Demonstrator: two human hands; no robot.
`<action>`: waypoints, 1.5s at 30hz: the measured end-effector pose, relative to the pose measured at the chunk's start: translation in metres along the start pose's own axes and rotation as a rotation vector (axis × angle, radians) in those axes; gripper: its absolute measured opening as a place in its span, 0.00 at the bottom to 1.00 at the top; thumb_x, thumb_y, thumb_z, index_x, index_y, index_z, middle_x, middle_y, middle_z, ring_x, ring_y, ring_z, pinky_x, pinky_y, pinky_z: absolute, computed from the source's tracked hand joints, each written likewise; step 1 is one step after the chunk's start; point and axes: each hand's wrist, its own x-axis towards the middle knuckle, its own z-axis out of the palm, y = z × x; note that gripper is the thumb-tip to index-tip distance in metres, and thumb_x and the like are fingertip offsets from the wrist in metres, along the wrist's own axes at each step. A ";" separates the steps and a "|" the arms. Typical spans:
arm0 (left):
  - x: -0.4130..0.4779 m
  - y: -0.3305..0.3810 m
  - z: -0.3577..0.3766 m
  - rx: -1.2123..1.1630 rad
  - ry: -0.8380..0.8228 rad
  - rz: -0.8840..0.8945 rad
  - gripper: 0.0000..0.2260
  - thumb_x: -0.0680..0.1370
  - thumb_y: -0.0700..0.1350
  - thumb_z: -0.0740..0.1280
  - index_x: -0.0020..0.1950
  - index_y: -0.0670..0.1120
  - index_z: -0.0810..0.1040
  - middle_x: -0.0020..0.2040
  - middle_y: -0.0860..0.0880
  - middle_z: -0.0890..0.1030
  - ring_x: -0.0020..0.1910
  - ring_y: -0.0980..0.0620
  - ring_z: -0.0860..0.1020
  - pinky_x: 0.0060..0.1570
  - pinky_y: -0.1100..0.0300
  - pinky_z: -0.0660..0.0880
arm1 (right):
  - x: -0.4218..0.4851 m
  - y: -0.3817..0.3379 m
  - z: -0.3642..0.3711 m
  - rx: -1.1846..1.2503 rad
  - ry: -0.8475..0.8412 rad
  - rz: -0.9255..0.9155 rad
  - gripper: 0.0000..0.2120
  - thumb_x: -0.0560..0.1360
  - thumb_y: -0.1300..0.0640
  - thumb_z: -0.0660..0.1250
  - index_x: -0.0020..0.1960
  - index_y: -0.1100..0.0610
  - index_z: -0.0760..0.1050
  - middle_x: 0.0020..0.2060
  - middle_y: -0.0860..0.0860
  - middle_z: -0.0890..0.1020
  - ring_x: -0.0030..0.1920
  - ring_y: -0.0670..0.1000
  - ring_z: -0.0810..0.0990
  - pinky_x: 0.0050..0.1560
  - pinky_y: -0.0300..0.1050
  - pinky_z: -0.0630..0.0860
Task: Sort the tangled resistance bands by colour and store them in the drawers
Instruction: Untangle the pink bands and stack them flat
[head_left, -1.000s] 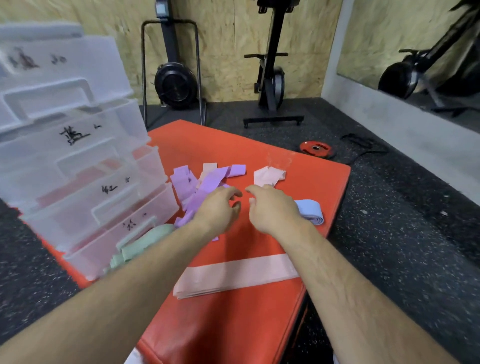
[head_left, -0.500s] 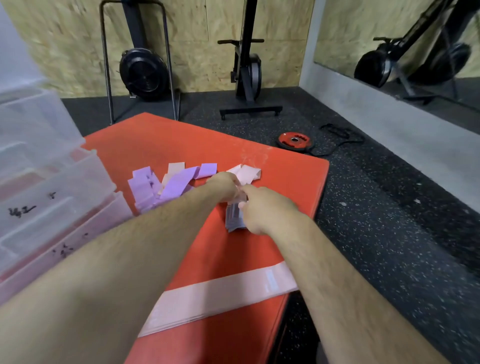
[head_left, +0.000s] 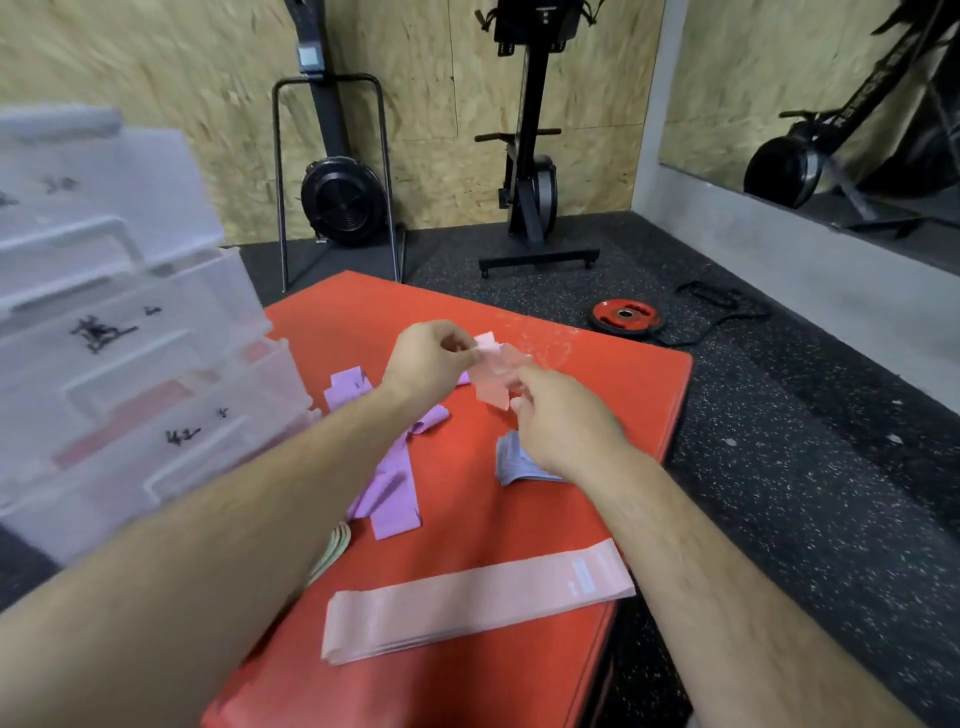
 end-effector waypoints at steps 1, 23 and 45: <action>-0.010 0.006 -0.014 -0.010 0.024 0.023 0.02 0.74 0.43 0.74 0.44 0.45 0.83 0.34 0.50 0.81 0.29 0.54 0.73 0.28 0.65 0.69 | 0.000 -0.004 0.001 0.055 0.049 -0.009 0.20 0.80 0.58 0.61 0.70 0.45 0.71 0.60 0.51 0.79 0.58 0.57 0.80 0.56 0.55 0.77; -0.166 -0.002 -0.068 -0.509 0.018 0.042 0.22 0.73 0.41 0.76 0.62 0.58 0.73 0.41 0.48 0.77 0.41 0.51 0.78 0.51 0.42 0.78 | -0.052 -0.061 0.012 0.901 0.042 0.036 0.05 0.77 0.56 0.72 0.48 0.57 0.83 0.37 0.49 0.82 0.37 0.46 0.77 0.42 0.43 0.74; -0.148 -0.028 -0.058 -0.081 0.118 0.158 0.03 0.79 0.42 0.69 0.45 0.46 0.78 0.44 0.52 0.82 0.42 0.58 0.76 0.40 0.75 0.66 | -0.054 -0.046 0.034 0.443 0.096 -0.173 0.12 0.75 0.53 0.69 0.58 0.49 0.78 0.54 0.42 0.80 0.58 0.44 0.76 0.59 0.39 0.71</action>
